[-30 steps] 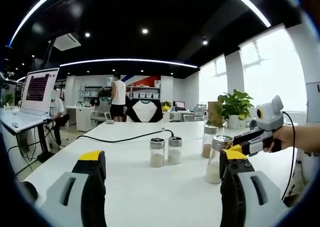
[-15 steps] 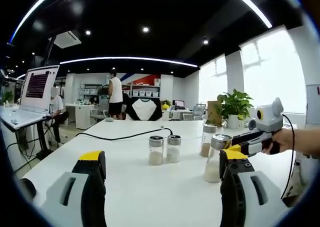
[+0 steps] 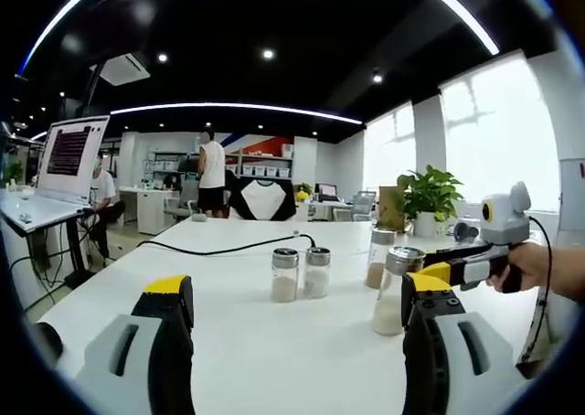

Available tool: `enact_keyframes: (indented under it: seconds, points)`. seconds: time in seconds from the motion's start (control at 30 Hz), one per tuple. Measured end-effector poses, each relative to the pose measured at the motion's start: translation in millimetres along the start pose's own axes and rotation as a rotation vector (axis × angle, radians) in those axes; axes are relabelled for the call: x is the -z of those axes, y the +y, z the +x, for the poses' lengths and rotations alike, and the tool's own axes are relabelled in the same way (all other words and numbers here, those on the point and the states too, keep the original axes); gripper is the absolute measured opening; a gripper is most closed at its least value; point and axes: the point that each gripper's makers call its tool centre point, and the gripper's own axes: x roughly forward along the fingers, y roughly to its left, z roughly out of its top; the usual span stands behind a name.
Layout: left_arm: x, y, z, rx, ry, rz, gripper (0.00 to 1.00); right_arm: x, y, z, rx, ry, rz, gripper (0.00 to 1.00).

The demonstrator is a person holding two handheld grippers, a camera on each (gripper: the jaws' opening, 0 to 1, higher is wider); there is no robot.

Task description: Rotate the seasoning bottle until the label or dispensing opening points toward the visible target arrow and the bottle remains upright within the marked orientation range

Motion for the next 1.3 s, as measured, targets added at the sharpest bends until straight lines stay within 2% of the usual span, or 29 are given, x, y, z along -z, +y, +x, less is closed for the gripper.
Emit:
enact_keyframes:
  seconds: [0.23,0.37,0.5,0.57,0.83,0.9,1.0,1.13,1.23,1.3]
  points:
    - [-0.8,1.5,0.3,-0.007,-0.001,-0.004,1.00,-3.9,-11.9,-7.3,0.195,-0.036,0.002,0.51]
    - [-1.9,-0.6,0.1,-0.002,-0.004,-0.008,1.00,0.9,-12.2,-3.4,0.239,-0.023,-0.019,0.51]
    - [-1.2,-3.5,-0.2,0.005,0.002,-0.015,1.00,3.6,-14.0,-1.4,0.296,-0.022,0.023,0.52]
    - [-2.1,-4.5,0.0,0.009,-0.003,-0.014,1.00,5.2,-14.9,1.4,0.321,0.004,-0.022,0.53]
    - [-3.8,-5.5,-1.0,0.013,0.002,-0.021,1.00,8.8,-17.5,11.9,0.357,0.009,-0.006,0.52]
    - [-8.1,-6.4,-1.7,0.018,-0.007,-0.024,1.00,2.3,-12.0,15.9,0.319,-0.035,-0.009,0.52]
    - [-7.7,-5.7,-1.4,0.014,-0.001,-0.020,1.00,9.4,-17.8,16.1,0.352,0.018,-0.040,0.51]
    - [-7.2,-5.9,-1.2,0.016,0.003,-0.019,1.00,11.0,-21.0,18.4,0.343,0.022,-0.023,0.50]
    - [-6.3,-5.8,-0.6,0.013,0.008,-0.002,1.00,11.3,-20.1,20.4,0.334,0.030,-0.054,0.50]
    - [-4.9,-6.9,-0.1,0.017,0.013,-0.007,1.00,10.9,-17.7,20.9,0.322,0.030,-0.063,0.46]
